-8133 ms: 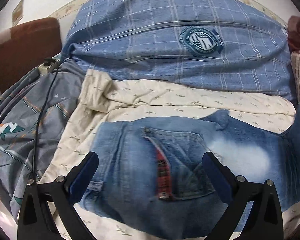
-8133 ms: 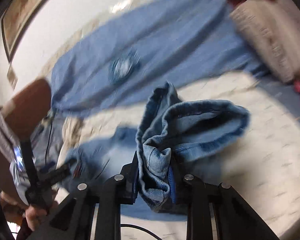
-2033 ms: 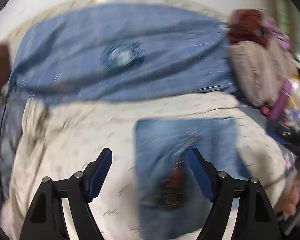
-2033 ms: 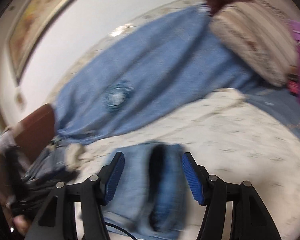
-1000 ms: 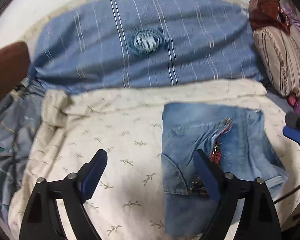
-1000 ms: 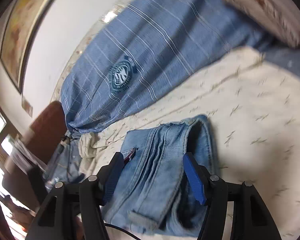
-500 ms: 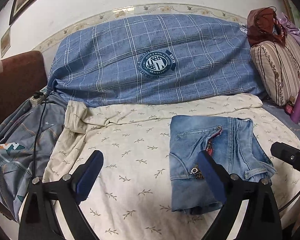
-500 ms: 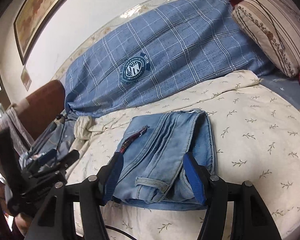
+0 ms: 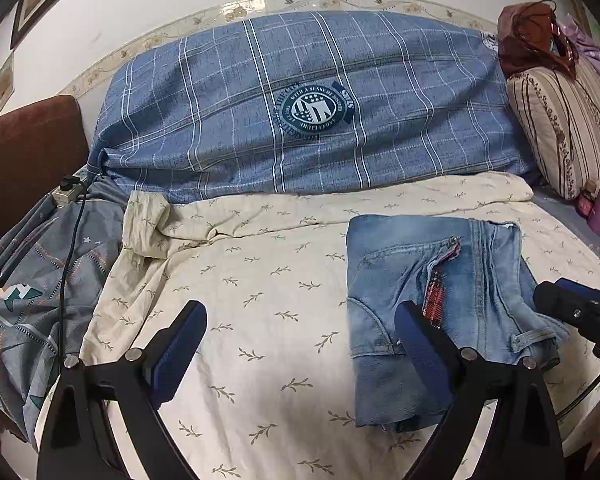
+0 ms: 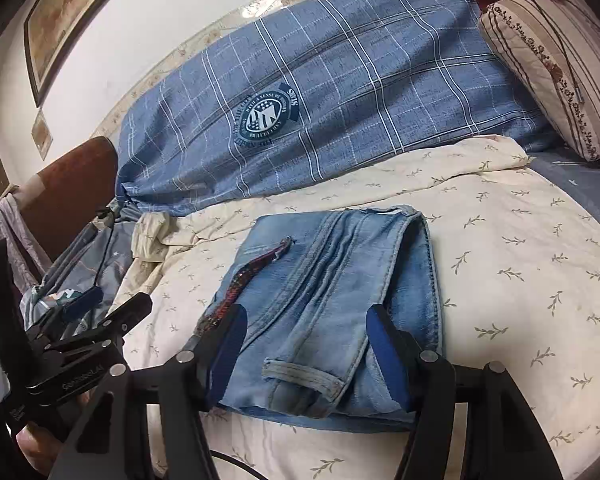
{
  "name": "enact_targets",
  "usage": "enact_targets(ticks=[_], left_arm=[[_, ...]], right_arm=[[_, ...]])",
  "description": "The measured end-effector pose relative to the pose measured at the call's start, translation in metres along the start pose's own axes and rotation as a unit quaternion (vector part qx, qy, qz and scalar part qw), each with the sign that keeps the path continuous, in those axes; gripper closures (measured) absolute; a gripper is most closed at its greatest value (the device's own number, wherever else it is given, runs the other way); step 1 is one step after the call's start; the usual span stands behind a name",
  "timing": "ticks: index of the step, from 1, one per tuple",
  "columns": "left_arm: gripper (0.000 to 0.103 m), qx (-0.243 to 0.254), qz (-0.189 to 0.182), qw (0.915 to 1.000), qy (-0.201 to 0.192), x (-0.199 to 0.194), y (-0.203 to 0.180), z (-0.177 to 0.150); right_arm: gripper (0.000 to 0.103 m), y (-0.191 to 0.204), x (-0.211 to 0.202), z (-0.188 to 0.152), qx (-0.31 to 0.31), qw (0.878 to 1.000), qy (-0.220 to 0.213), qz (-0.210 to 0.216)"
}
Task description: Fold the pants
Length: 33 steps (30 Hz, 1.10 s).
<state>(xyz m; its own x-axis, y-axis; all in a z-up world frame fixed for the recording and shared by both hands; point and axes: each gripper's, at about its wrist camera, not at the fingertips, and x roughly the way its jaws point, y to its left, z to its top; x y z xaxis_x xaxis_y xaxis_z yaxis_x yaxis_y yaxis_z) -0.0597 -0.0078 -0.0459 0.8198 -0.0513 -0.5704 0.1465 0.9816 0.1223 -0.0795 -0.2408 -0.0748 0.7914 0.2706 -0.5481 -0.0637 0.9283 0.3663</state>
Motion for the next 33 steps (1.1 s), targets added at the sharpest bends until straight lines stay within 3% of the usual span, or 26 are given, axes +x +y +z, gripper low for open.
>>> enact_targets(ticks=[5, 12, 17, 25, 30, 33], left_arm=[[0.008, 0.004, -0.003, 0.9997, 0.024, 0.011, -0.004, -0.003], [0.008, 0.022, -0.011, 0.9955, 0.092, 0.039, -0.021, -0.017], [0.007, 0.031, -0.004, 0.9952, 0.093, 0.045, -0.027, -0.022], [0.000, -0.039, -0.052, 0.9879, 0.141, 0.067, -0.006, -0.032], [0.001, -0.023, -0.040, 0.9909, 0.126, 0.057, -0.010, -0.030], [0.001, -0.016, -0.032, 0.9937, 0.107, 0.049, -0.010, -0.024]], right_arm=[[0.037, -0.006, 0.003, 0.001, 0.010, 1.000, 0.010, -0.004], [0.037, -0.017, 0.020, -0.004, 0.022, 0.998, 0.053, -0.028], [0.036, -0.027, 0.038, -0.010, 0.035, 0.994, 0.096, -0.039], [0.034, -0.026, 0.045, -0.015, 0.016, 0.993, 0.108, -0.049], [0.033, -0.028, 0.035, -0.011, 0.035, 0.994, 0.099, -0.038], [0.033, -0.030, 0.022, -0.006, 0.046, 0.996, 0.070, -0.028]])
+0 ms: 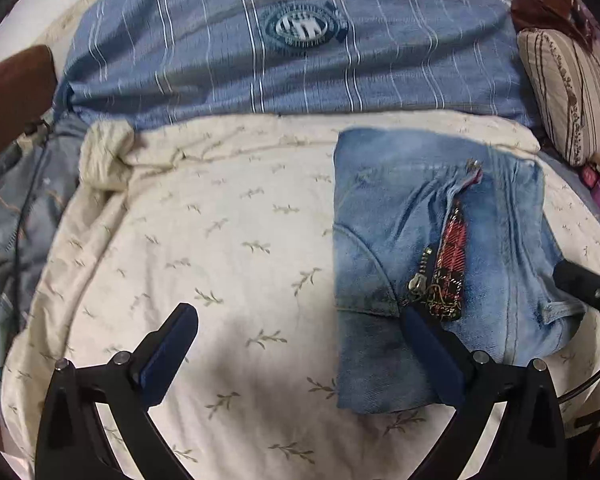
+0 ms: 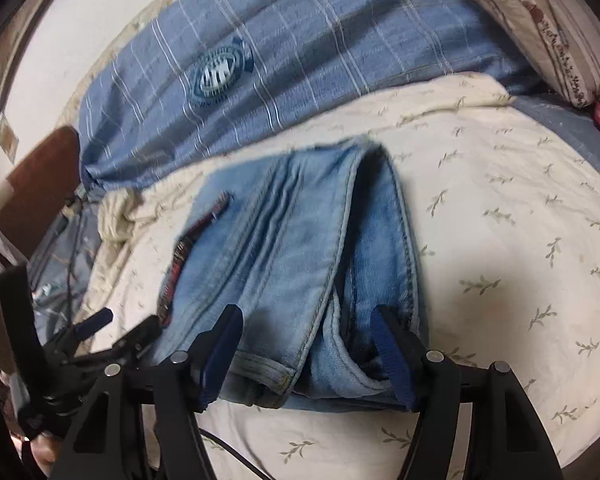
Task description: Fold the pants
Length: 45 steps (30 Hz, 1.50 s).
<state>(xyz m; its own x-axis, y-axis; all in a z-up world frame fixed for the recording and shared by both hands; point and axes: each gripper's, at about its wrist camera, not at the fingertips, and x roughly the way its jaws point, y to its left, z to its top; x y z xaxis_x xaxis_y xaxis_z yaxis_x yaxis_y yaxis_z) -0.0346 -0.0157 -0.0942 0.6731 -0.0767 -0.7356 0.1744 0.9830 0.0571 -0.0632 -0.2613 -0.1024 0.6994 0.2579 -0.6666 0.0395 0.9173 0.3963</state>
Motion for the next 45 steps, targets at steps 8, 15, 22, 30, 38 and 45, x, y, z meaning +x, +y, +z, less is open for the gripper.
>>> enact_targets(ticks=[8, 15, 22, 30, 38, 45], left_arm=[[0.001, 0.002, 0.025, 0.9986, -0.046, -0.018, 0.006, 0.007], [0.001, 0.007, 0.029, 0.9974, -0.065, -0.026, 0.006, 0.011], [0.001, 0.001, 0.026, 0.9975, -0.066, -0.028, 0.004, 0.012], [0.001, -0.002, 0.023, 0.9977, -0.064, -0.028, 0.004, 0.014], [0.001, -0.005, 0.023, 0.9980, -0.059, -0.026, 0.005, 0.014], [0.001, 0.004, 0.023, 0.9987, -0.045, -0.020, 0.005, 0.012]], right_arm=[[0.033, 0.012, -0.028, 0.004, -0.030, 0.997, -0.073, 0.000], [0.032, 0.018, -0.028, 0.007, -0.033, 0.996, -0.081, 0.003], [0.031, 0.010, -0.029, 0.009, -0.022, 0.997, -0.080, 0.002], [0.030, 0.005, -0.031, 0.012, -0.015, 0.996, -0.085, 0.003], [0.030, -0.007, -0.026, 0.014, 0.004, 0.997, -0.069, -0.014], [0.030, -0.028, -0.023, 0.015, 0.054, 0.997, -0.053, -0.002]])
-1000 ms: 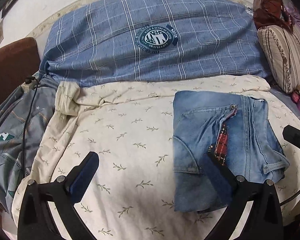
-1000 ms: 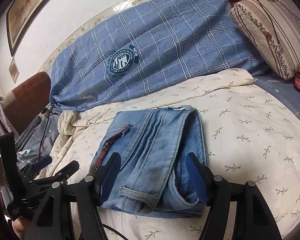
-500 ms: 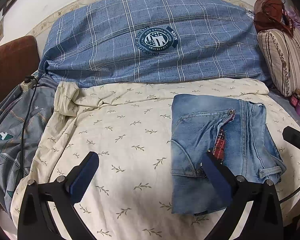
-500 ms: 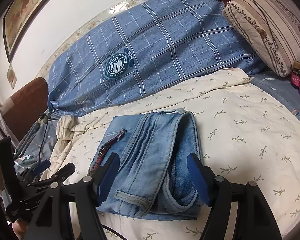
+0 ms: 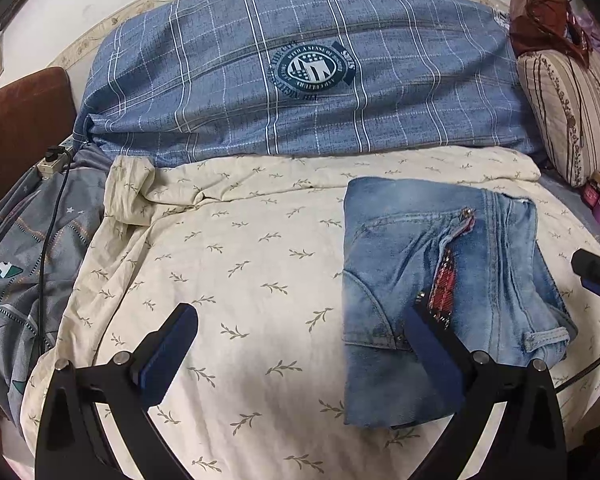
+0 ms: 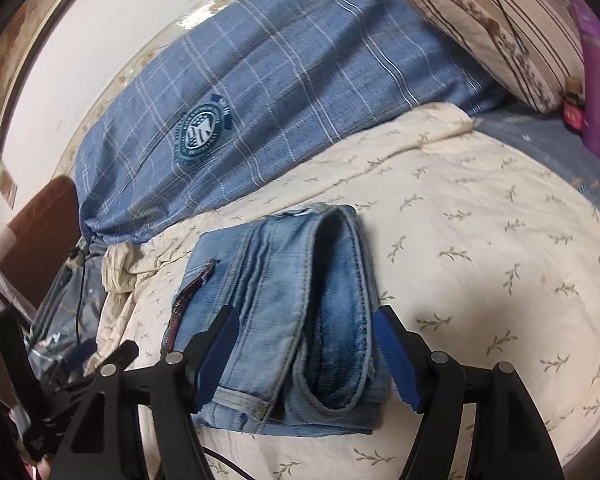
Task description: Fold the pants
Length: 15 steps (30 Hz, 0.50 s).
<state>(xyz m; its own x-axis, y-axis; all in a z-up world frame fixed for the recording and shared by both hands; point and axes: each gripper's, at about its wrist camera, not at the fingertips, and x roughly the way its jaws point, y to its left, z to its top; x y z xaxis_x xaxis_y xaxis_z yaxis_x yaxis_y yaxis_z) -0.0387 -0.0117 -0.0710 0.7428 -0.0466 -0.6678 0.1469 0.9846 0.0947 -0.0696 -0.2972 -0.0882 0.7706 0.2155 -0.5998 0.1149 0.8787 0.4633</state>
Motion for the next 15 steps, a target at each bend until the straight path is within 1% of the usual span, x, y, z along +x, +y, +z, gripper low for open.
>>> enact_targets(ticks=[8, 15], left_arm=[[0.001, -0.015, -0.009, 0.9994, 0.030, 0.012, 0.008, -0.003], [0.001, -0.015, -0.006, 0.9995, 0.029, 0.012, 0.009, -0.003]], right_arm=[[0.030, -0.021, 0.007, 0.001, 0.046, 0.998, 0.028, 0.009], [0.030, -0.029, 0.007, 0.000, 0.053, 0.998, 0.037, 0.006]])
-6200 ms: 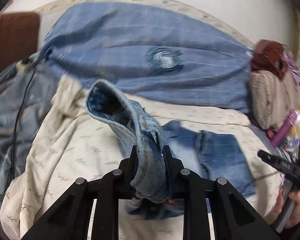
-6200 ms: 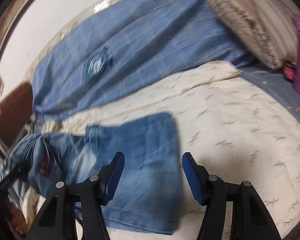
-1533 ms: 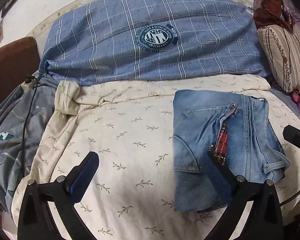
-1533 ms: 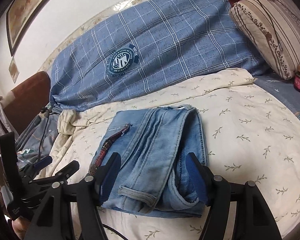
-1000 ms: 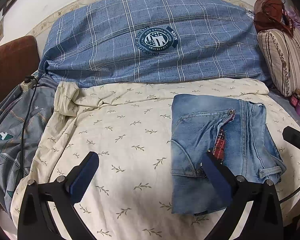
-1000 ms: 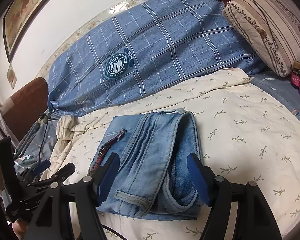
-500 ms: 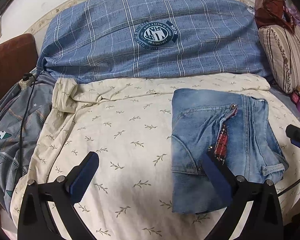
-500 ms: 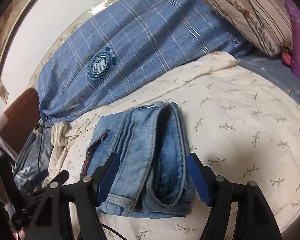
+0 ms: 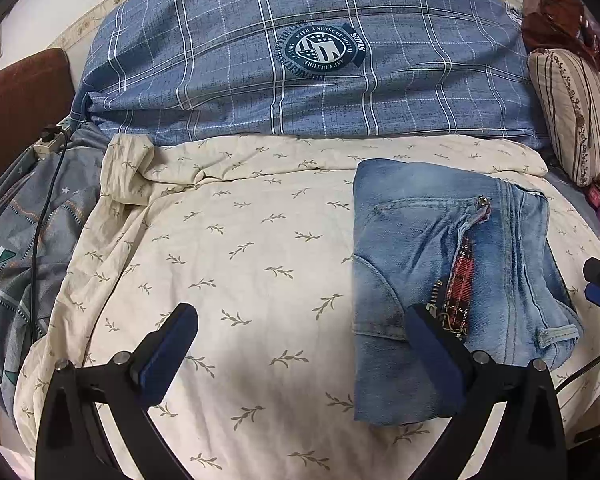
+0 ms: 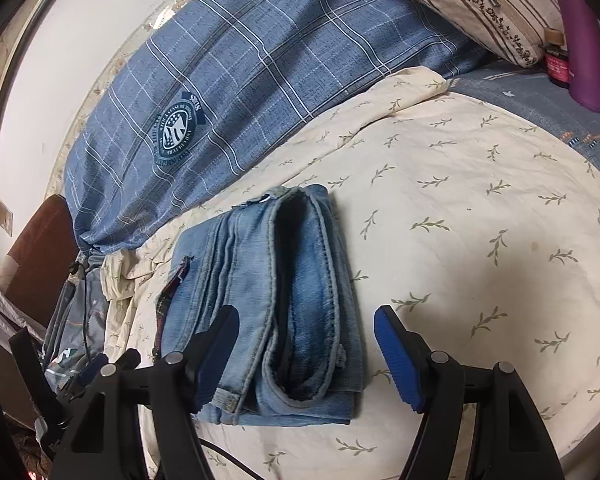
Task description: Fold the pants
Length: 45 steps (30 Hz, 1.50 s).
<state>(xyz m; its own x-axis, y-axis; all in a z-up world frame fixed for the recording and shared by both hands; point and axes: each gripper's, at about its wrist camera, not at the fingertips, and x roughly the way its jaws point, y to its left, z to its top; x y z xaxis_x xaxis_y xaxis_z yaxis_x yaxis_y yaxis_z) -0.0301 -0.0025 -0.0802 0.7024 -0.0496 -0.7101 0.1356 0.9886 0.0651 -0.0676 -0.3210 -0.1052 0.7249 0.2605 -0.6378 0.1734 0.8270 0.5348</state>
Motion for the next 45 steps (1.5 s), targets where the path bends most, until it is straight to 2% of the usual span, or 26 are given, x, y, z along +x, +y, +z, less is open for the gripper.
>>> enact_targets(ticks=[6, 45], left_arm=[[0.001, 0.005, 0.009, 0.9999, -0.001, 0.0006, -0.0012, -0.0007], [0.001, 0.011, 0.004, 0.9999, -0.005, -0.0007, -0.0049, -0.0015]], right_arm=[[0.030, -0.0046, -0.0032, 0.0007, 0.002, 1.000, -0.001, -0.002], [0.030, 0.0023, 0.0022, -0.0026, -0.012, 1.000, 0.007, 0.004]])
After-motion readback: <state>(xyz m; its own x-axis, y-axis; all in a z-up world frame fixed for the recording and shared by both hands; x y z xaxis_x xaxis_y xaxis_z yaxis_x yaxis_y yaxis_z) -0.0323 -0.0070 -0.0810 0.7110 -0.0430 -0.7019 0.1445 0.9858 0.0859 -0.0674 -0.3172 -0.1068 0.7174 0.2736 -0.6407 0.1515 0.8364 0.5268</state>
